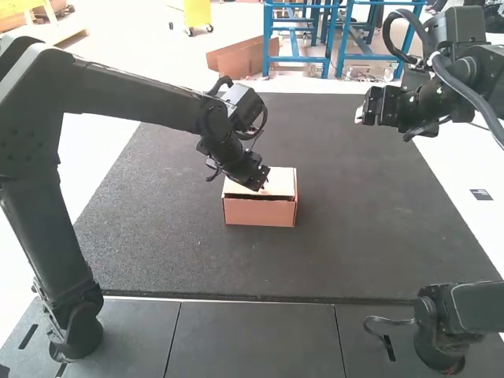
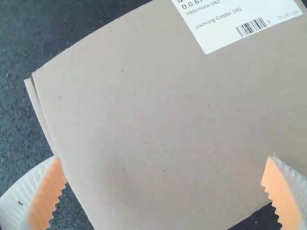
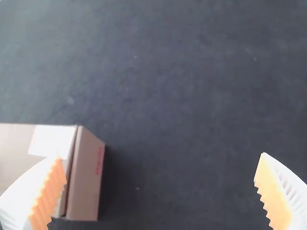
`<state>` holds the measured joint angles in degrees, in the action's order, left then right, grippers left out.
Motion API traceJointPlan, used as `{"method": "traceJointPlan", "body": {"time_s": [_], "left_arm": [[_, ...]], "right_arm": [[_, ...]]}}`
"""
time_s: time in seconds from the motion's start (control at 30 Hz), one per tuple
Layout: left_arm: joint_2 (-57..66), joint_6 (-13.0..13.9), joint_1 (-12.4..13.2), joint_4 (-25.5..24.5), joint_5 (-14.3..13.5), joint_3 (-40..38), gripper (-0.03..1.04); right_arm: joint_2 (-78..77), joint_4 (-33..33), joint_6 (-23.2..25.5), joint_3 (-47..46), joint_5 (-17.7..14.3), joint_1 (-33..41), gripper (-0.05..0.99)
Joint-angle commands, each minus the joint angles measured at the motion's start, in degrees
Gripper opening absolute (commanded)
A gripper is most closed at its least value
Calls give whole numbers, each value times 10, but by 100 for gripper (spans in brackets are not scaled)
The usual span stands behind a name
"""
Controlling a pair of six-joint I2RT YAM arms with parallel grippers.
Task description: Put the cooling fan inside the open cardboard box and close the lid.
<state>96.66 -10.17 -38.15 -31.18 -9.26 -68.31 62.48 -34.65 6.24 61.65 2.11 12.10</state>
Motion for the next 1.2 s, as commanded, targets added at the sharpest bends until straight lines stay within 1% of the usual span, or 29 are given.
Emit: {"method": "traceJointPlan", "body": {"time_s": [0.0,0.07,0.37,0.43,0.5,0.6,0.7,0.8,0.9,1.0,1.1,1.17], "left_arm": [[-28,12,-7,1,-6,13,97],[-29,16,-9,3,-6,18,97],[-29,16,-9,-6,-12,22,97],[-29,19,-10,2,-16,28,97],[-28,25,-11,15,-27,39,97],[-28,27,-12,32,-28,53,97],[-28,27,-12,44,-39,64,97],[-28,29,-10,53,-42,74,97],[-31,29,-9,47,-42,66,97],[-63,27,3,36,-42,31,97],[-101,24,22,36,-42,-10,97],[-124,22,40,37,-39,-37,97]], "right_arm": [[11,2,7,12,4,-2,90],[12,1,8,12,7,-7,90],[12,0,8,10,7,-11,90],[12,0,8,10,7,-12,90],[12,0,8,9,8,-13,90],[12,0,7,8,8,-12,90],[12,0,6,5,8,-12,90],[11,0,4,4,8,-13,90],[11,0,3,6,8,-13,90],[10,1,2,8,9,-12,90],[8,5,1,10,14,-13,90],[5,16,-5,15,14,-13,90]]}}
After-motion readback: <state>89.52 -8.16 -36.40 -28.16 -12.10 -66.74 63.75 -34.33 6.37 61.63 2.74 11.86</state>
